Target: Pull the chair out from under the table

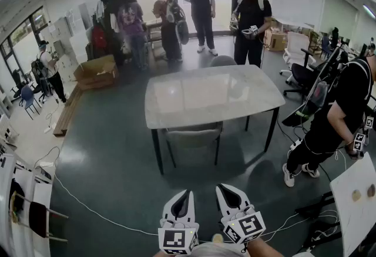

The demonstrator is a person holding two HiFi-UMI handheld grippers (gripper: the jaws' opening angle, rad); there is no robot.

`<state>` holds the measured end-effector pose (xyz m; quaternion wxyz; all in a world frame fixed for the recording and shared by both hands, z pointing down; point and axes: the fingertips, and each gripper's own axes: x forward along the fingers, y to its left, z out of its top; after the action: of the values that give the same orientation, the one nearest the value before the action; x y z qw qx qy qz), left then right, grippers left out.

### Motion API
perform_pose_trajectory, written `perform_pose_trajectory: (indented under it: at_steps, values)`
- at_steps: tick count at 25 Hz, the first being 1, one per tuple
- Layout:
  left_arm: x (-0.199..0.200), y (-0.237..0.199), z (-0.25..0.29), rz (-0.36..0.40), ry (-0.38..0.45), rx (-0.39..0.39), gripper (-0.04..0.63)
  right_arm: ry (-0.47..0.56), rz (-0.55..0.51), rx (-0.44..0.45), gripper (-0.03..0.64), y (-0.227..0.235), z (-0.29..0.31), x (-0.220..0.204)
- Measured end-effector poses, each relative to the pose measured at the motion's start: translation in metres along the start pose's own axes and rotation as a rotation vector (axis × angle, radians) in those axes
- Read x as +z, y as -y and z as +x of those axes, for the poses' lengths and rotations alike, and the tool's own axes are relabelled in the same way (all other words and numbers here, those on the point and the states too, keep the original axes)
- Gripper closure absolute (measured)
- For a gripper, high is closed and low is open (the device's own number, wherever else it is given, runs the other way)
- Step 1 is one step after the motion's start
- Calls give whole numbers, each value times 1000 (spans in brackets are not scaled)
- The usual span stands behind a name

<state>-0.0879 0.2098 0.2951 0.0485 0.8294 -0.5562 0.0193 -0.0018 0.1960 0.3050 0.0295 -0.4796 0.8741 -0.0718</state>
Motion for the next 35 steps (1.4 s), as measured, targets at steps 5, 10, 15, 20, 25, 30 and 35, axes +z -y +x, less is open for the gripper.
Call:
perform_pose_trajectory:
  at_steps: [5, 10, 15, 20, 25, 30, 35]
  values:
    - [-1, -6, 4, 11, -1, -24, 581, 8, -1, 6, 591, -4, 7, 4]
    - [3, -7, 7, 14, 2, -45, 581, 17, 6, 4, 591, -12, 9, 8]
    - [-4, -15, 3, 24, -26, -27, 581, 9, 75, 7, 592, -14, 11, 4]
    - [0, -30, -3, -8, -19, -23, 581, 0, 59, 62, 592, -30, 19, 6]
    - [-10, -43, -7, -37, -19, -6, 581, -4, 129, 56, 592, -36, 21, -4]
    - [-15, -61, -10, -34, -24, 17, 581, -2, 92, 12, 592, -46, 29, -10]
    - [-15, -67, -10, -17, -20, 15, 581, -11, 73, -40, 592, -49, 36, -13]
